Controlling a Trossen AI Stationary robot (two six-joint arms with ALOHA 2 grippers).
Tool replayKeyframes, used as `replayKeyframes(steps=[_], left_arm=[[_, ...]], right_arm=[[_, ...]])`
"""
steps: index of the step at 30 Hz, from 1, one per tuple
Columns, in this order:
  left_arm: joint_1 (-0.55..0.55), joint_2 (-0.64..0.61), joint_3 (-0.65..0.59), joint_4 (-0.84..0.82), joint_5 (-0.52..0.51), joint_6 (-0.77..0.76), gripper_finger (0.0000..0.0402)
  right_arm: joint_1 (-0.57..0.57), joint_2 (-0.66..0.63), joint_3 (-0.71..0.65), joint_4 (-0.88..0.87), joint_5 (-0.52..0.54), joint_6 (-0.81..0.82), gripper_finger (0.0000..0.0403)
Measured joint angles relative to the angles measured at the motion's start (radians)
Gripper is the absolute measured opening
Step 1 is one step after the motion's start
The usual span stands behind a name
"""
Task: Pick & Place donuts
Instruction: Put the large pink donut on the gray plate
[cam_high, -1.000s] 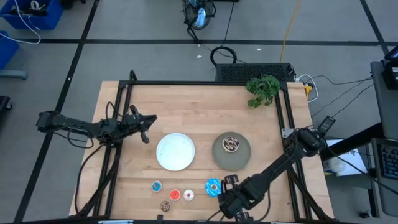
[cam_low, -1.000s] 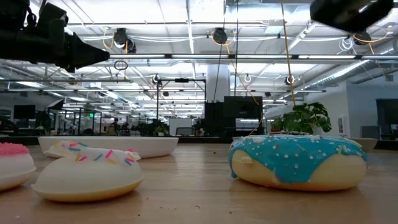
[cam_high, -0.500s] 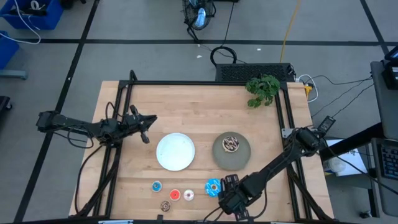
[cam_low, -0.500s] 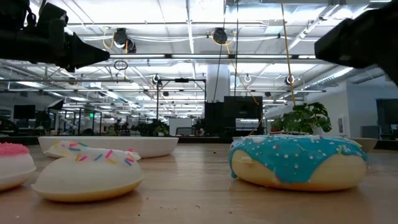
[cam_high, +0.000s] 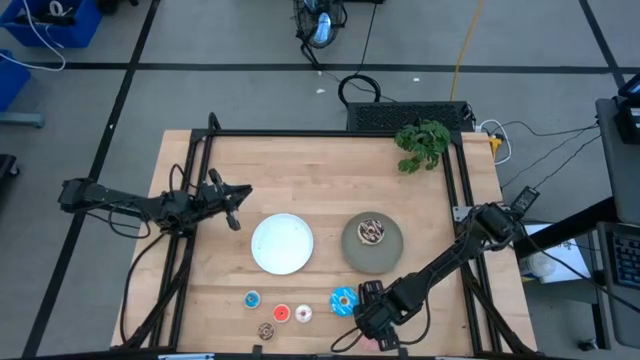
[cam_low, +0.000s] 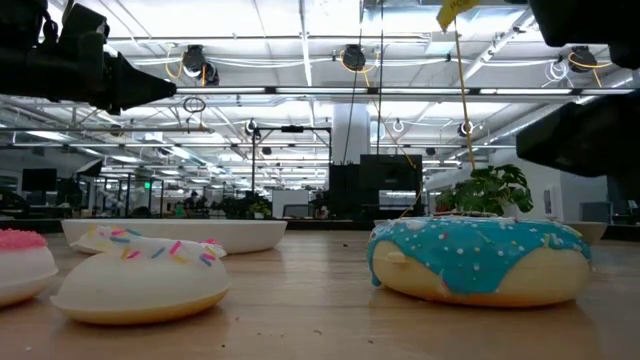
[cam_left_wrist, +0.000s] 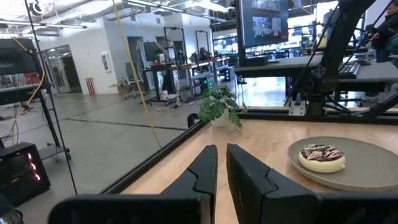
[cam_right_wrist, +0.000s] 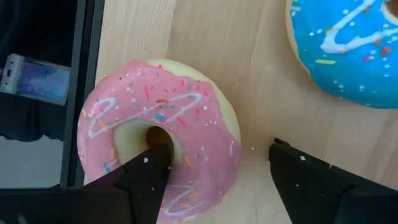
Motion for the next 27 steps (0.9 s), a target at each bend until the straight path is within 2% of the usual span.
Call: replayKeyframes(steps=[4, 7, 16, 19, 23, 27], left_arm=[[0.0, 0.0, 0.0, 0.0, 0.0, 0.0, 0.0042], [0.0, 0.0, 0.0, 0.0, 0.0, 0.001, 0.0042], [0.0, 0.0, 0.0, 0.003, 0.0, 0.002, 0.0042], [0.0, 0.0, 0.0, 0.003, 0.0, 0.002, 0.0042], [0.0, 0.0, 0.0, 0.004, 0.0, 0.001, 0.0042], [0.0, 0.0, 0.0, 0.007, -0.001, 0.001, 0.0042]], right_arm=[[0.0, -0.001, -0.014, 0.017, 0.005, -0.007, 0.0226], [0.0, 0.0, -0.014, -0.004, 0.007, -0.019, 0.0189], [-0.001, -0.04, -0.02, -0.052, -0.049, -0.004, 0.0022], [0.0, -0.119, -0.023, -0.11, -0.029, 0.008, 0.0015], [-0.002, -0.249, -0.005, -0.199, 0.067, 0.049, 0.0023], [-0.026, -0.373, 0.02, -0.252, 0.135, 0.054, 0.0009]])
